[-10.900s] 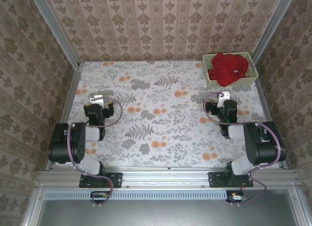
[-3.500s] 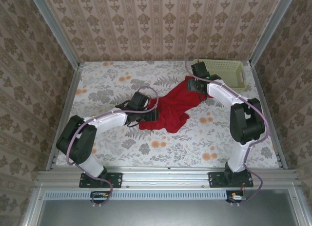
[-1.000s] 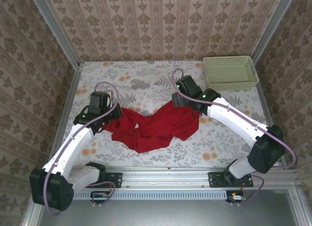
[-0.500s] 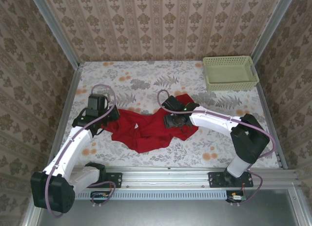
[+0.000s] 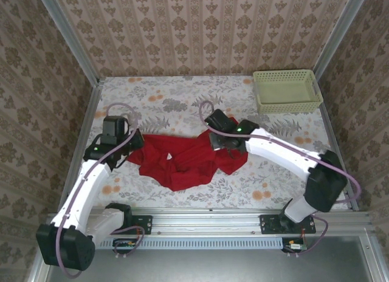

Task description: Fold the inside-out t-shirt

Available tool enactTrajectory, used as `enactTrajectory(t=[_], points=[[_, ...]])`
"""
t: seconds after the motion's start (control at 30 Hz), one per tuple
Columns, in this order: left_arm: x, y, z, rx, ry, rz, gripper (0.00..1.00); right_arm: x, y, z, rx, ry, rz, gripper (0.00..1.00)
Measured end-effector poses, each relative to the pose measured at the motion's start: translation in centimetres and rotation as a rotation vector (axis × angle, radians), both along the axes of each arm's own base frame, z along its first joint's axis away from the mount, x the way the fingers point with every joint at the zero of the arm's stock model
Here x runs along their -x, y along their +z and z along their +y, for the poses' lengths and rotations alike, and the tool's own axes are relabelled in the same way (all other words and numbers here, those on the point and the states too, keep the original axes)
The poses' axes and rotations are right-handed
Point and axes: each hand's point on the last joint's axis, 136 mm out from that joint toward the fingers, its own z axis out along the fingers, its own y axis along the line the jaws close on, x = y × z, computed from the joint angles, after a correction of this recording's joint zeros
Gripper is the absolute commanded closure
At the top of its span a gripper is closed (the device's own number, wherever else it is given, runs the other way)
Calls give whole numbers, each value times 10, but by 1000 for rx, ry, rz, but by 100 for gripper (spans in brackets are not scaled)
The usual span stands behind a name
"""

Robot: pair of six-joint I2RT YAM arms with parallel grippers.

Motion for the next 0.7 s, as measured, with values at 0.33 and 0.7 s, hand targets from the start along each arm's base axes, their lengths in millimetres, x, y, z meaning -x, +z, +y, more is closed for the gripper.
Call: enactTrajectory(t=[0.33,0.7], points=[[15,172,27,48,65,-412,100,47,250,-64,-318,-15,-513,100],[31,232,6,139,-59,-579,100,61,267,-93,-352,-68,-606,100]])
